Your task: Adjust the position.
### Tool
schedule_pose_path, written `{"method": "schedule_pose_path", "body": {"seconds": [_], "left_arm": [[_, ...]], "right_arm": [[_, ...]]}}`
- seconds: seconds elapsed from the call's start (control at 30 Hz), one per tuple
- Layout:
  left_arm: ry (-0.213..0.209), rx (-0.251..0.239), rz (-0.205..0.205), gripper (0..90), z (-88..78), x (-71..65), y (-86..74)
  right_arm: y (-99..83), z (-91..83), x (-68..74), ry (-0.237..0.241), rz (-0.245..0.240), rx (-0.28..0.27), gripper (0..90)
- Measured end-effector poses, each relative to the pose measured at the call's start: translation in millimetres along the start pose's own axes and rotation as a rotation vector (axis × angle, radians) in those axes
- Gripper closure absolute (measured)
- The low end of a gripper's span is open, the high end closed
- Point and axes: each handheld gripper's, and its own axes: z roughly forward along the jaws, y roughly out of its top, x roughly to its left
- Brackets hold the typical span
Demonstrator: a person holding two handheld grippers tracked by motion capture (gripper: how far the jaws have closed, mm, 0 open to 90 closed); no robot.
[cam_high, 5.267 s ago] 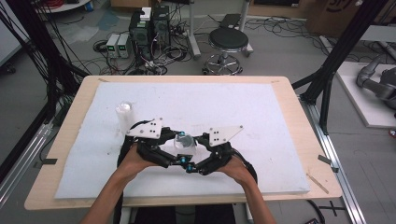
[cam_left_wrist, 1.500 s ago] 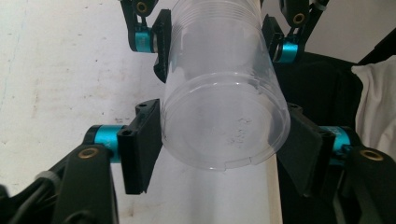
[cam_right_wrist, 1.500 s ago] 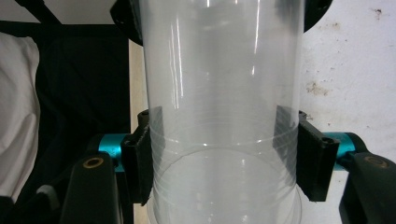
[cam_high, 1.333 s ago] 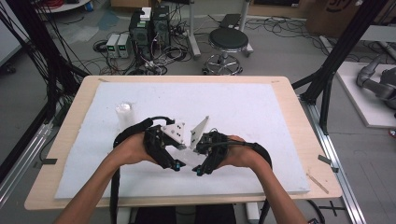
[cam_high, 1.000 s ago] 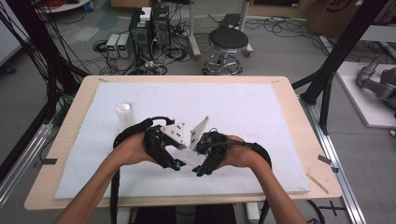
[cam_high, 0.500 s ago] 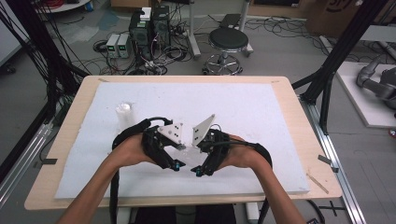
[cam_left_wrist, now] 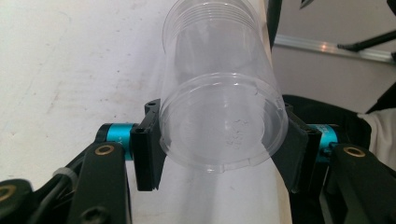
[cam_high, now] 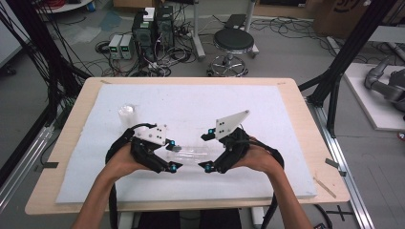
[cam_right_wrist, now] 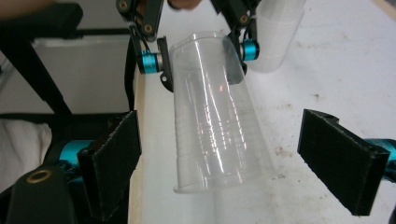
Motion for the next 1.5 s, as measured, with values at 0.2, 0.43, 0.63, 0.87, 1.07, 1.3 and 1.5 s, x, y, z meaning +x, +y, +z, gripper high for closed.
{"method": "schedule_pose_path", "body": {"seconds": [0.2, 0.43, 0.63, 0.87, 1.07, 1.3, 1.5], "left_arm": [[0.007, -0.067, -0.019, 42.4, -1.5, -0.9, -16.1], [0.006, -0.194, -0.023, 42.4, -5.2, -3.0, -23.3], [0.003, -0.294, -0.023, 42.3, -4.1, -5.0, -26.6], [-0.004, -0.341, -0.035, 42.3, -1.0, -4.5, -28.6], [-0.012, -0.375, -0.033, 42.3, -1.0, -5.1, -27.0], [-0.021, -0.406, -0.027, 42.3, 1.1, -7.2, -24.8], [-0.038, -0.428, -0.019, 42.3, 5.6, -7.8, -21.8]], "right_arm": [[-7.5, -9.7, -1.1, 0.007, 0.026, -0.077, 13.2], [-18.0, -12.5, -1.7, 0.0, 0.051, -0.13, 13.2], [-28.7, -14.8, -0.8, 0.003, 0.086, -0.211, 13.2], [-42.1, -14.8, 0.8, 0.002, 0.111, -0.268, 13.2], [-53.6, -12.2, 1.3, 0.003, 0.138, -0.3, 13.3], [-60.3, -5.3, 0.7, 0.02, 0.151, -0.335, 13.3], [-60.7, 0.1, 1.3, 0.049, 0.155, -0.363, 13.3]]}}
